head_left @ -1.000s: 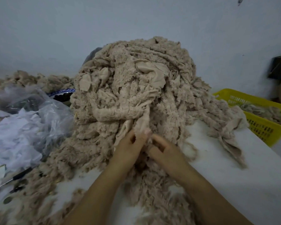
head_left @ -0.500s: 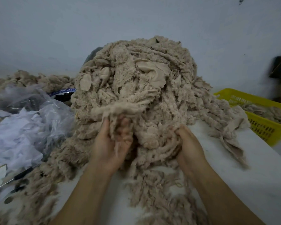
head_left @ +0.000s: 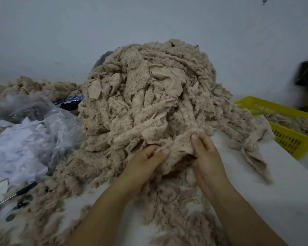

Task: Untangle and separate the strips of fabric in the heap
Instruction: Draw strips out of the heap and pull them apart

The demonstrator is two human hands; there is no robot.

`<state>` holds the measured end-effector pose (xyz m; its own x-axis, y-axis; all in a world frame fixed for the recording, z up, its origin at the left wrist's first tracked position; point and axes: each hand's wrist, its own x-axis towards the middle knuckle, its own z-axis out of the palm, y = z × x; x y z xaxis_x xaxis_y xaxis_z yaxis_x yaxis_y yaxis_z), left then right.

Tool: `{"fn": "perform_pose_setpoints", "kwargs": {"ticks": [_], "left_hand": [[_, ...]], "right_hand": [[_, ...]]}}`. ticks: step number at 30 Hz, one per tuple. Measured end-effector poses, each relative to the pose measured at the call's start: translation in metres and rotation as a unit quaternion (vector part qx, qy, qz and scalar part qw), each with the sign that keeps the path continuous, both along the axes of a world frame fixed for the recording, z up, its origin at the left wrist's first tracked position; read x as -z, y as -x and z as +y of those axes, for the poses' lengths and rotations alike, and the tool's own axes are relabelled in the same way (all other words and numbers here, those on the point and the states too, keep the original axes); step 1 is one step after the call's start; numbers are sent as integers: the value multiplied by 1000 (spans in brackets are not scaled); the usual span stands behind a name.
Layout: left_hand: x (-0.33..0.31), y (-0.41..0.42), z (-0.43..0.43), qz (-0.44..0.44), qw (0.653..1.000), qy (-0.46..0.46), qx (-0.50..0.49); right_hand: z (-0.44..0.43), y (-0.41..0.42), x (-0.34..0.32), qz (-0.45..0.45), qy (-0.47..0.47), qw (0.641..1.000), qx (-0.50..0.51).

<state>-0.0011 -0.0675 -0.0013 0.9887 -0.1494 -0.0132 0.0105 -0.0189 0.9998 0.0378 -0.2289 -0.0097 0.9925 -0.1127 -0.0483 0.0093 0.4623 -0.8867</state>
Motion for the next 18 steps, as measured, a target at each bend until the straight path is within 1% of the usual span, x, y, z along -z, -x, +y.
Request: {"fn": "perform_pose_setpoints", "kwargs": {"ticks": [1, 2, 4, 6, 7, 8, 9, 10, 12, 13, 15, 16, 18], "left_hand": [[-1, -1, 4, 12, 999, 45, 13], [-3, -1, 7, 17, 998, 60, 23], [-3, 1, 12, 25, 999, 23, 39], [-4, 3, 13, 19, 997, -62, 48], [-4, 3, 12, 1, 995, -92, 40], [-5, 2, 12, -18, 995, -100, 24], [-8, 3, 12, -28, 996, -79, 2], [-11, 2, 14, -23, 999, -26, -22], [-13, 1, 21, 14, 990, 135, -26], [-13, 1, 25, 39, 975, 217, -5], [-13, 4, 30, 77, 937, 338, 43], [-13, 4, 31, 82, 922, 375, 54], [-14, 5, 32, 69, 912, 402, 42]], "right_hand": [[0, 0, 0, -2, -3, 1000, 7], [0, -1, 0, -5, -4, 1000, 13], [-4, -2, -2, -18, -9, 1000, 21], [-12, -3, -4, -27, -21, 998, 46], [-16, -3, -5, -22, -31, 997, 60], [-20, -4, -5, -15, -43, 996, 71], [-23, -4, -5, -9, -53, 995, 80], [-23, -4, -4, -7, -61, 994, 87], [-20, -3, -5, -8, -68, 993, 92], [-18, -2, -5, -9, -64, 994, 92], [-15, -2, -6, -11, -58, 994, 90], [-16, -3, -5, -13, -60, 994, 89], [-18, -3, -5, -16, -67, 993, 93]]}}
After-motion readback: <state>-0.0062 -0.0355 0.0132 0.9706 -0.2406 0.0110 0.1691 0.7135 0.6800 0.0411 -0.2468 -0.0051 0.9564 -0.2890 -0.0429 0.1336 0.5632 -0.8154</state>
